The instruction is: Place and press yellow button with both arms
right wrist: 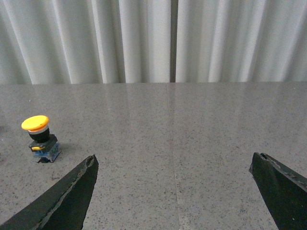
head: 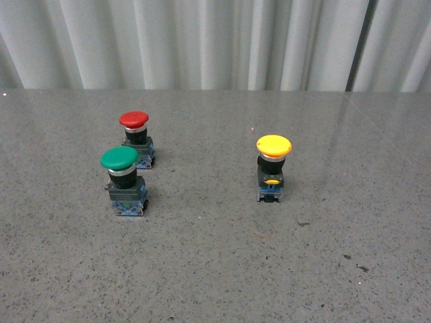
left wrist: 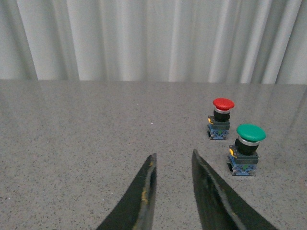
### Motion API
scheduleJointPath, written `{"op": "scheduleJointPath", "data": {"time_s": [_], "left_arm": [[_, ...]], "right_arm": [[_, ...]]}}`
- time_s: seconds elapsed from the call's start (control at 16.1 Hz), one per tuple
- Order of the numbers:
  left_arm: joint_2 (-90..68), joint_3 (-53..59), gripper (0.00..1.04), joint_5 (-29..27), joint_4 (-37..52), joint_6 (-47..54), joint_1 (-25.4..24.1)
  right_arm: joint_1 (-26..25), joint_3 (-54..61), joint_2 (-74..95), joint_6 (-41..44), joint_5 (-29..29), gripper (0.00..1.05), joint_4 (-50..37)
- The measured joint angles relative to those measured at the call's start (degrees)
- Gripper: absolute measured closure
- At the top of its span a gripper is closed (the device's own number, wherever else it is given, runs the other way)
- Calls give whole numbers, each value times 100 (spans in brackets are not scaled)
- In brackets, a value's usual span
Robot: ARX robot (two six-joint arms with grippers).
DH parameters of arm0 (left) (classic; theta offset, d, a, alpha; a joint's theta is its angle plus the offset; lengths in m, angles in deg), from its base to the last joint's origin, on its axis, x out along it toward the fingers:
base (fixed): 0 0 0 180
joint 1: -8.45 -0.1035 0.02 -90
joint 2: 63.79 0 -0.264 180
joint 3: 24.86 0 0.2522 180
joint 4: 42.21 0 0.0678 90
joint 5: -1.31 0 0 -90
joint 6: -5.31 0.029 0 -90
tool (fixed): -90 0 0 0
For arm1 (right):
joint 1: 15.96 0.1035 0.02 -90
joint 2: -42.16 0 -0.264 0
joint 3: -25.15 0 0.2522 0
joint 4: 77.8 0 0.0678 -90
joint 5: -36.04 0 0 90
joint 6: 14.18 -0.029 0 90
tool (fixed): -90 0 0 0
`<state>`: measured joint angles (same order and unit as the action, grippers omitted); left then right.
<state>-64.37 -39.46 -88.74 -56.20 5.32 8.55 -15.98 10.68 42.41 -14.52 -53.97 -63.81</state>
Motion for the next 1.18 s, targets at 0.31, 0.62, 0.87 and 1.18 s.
{"op": "scheduleJointPath", "data": {"time_s": [0.31, 0.62, 0.87, 1.18], "left_arm": [[0, 0, 29, 4, 0, 0, 0], [0, 0, 7, 2, -2, 2, 0], [0, 0, 7, 7, 0, 2, 0], [0, 0, 7, 2, 2, 2, 0]], "right_arm": [[0, 0, 0, 0, -2, 7, 0], [-439, -2, 306, -498, -1104, 7, -693], [114, -1062, 3279, -1930, -2645, 7, -3338], [1600, -3093, 6953, -1167, -2004, 7, -3858]]}}
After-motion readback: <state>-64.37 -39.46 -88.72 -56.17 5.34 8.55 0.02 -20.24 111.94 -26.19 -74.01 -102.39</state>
